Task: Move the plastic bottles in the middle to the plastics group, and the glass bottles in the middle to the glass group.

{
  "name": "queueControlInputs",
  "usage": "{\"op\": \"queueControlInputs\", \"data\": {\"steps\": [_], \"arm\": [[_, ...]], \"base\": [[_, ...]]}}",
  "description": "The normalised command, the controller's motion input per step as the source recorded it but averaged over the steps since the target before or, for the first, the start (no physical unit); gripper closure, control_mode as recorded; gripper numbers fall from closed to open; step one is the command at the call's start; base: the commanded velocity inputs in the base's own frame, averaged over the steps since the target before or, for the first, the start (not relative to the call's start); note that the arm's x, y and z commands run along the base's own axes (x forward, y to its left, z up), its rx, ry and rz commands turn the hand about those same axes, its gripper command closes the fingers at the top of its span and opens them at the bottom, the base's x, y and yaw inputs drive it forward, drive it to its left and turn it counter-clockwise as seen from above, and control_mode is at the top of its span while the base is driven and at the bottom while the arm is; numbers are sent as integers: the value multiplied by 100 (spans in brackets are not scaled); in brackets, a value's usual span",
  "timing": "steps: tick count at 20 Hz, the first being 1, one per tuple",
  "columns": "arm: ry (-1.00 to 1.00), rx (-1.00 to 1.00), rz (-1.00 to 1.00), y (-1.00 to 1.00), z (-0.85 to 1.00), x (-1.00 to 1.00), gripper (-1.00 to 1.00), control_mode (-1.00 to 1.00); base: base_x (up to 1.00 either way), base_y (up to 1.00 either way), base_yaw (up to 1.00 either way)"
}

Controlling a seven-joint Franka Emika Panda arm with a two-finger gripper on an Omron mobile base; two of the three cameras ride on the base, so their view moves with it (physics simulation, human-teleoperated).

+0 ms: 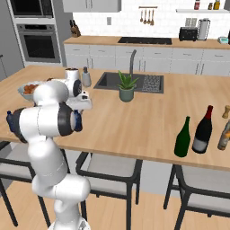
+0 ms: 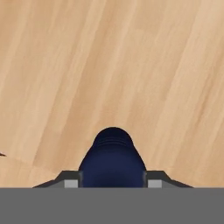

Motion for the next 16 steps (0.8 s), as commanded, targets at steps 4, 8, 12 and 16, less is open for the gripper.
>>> {"op": "queueControlInputs", "data": {"steps": [4, 8, 12, 16], "arm": [[-10, 0, 21, 100, 18, -34, 100, -100], [-9, 0, 23, 100, 6, -24, 100, -100], [-9, 2, 18, 100, 3, 0, 100, -100], [-12, 8, 14, 83, 3, 0, 100, -100]], "base": [[0, 0, 0], [0, 0, 0], [0, 0, 0], [0, 0, 0]]}}
